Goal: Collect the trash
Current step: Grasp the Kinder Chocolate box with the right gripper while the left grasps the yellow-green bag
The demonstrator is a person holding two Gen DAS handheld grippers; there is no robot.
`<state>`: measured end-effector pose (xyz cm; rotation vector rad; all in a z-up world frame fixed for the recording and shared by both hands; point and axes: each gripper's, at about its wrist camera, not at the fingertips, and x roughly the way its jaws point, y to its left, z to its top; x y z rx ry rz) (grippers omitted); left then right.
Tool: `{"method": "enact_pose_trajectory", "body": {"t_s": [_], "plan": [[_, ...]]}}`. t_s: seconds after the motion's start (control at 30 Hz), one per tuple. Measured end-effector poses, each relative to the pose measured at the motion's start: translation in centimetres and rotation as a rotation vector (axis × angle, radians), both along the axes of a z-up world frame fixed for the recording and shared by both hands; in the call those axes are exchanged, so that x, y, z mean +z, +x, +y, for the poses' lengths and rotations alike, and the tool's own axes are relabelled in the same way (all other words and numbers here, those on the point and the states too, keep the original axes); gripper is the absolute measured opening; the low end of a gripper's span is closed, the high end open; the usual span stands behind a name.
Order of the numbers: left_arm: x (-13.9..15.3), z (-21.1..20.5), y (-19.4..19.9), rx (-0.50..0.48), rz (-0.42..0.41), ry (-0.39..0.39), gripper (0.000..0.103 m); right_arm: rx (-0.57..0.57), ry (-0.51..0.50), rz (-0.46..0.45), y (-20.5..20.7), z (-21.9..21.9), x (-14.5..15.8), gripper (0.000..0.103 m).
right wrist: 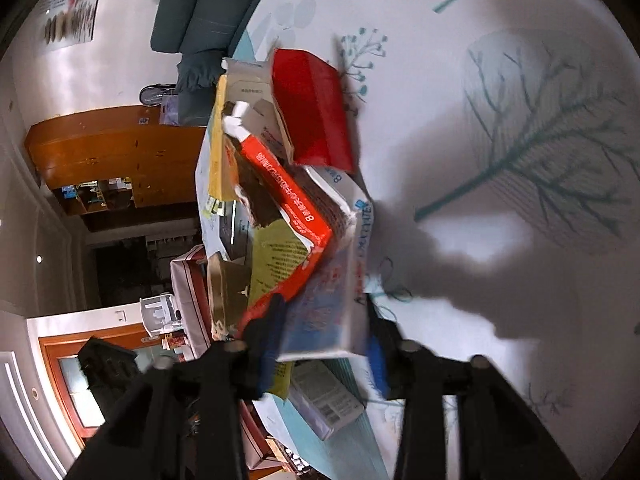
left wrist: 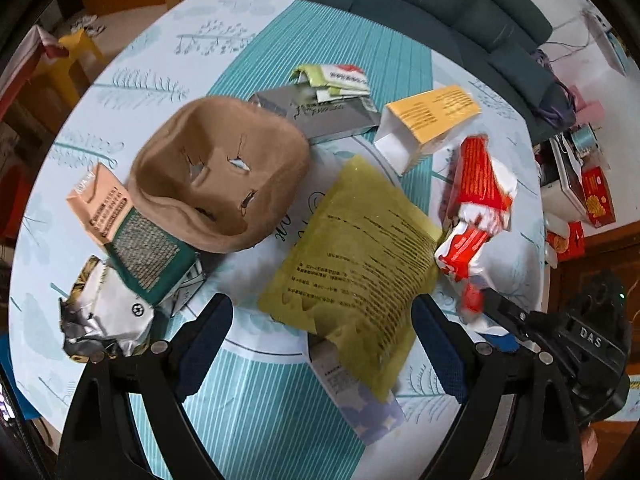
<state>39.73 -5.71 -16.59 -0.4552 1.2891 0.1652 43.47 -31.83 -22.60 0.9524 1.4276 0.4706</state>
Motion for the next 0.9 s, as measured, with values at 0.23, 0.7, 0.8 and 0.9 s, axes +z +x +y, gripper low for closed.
{"method": "enact_pose_trajectory", "body": {"t_s": [0.23,0.7,0.8,0.9], "plan": [[-2.2,0.8,1.4,0.043,0.026,-0.066,0.090,0.031,0.001,-0.029,0.6,-0.2,0.6,0.023],[-3.5,-0.5,2.8,0.055,0.034,-0.107,0.058,0.083,-0.097,-0.137,1.1,-0.7,3.5,0.014],[-2.4,-0.7,3.1,0.056,-0.002,-0.072,0.039,0.106,-0.168,-0.202,1.1,-0.4,5.0,0.012],[-1.0,-1.3,3.2,0.028,-0.029,-0.026,0.025,0.131,-0.251,-0.266,1.0,0.0,6.5,0.011]]}}
